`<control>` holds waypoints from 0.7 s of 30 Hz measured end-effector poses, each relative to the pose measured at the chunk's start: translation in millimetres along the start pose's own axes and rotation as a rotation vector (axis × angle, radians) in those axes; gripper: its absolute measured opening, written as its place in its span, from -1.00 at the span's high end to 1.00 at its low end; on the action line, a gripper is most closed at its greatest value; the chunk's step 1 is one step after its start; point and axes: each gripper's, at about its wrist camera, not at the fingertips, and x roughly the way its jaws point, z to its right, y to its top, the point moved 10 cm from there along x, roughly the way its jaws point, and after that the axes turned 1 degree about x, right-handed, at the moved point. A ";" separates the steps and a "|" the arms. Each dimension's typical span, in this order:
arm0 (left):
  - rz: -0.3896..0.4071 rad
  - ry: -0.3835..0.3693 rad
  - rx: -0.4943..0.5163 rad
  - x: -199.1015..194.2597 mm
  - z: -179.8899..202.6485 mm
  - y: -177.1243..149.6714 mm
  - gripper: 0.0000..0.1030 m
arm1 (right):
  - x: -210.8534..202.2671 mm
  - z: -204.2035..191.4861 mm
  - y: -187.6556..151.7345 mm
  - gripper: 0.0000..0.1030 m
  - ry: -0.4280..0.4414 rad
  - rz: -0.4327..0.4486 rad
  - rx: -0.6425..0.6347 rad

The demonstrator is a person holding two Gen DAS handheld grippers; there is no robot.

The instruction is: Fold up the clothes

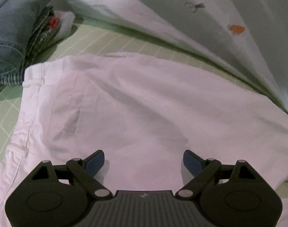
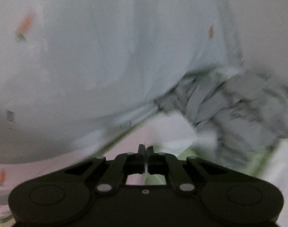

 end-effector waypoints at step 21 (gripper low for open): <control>0.049 0.006 0.011 -45.7 26.2 -34.9 -0.76 | -56.9 41.0 -33.0 -0.02 -0.050 -0.175 -0.343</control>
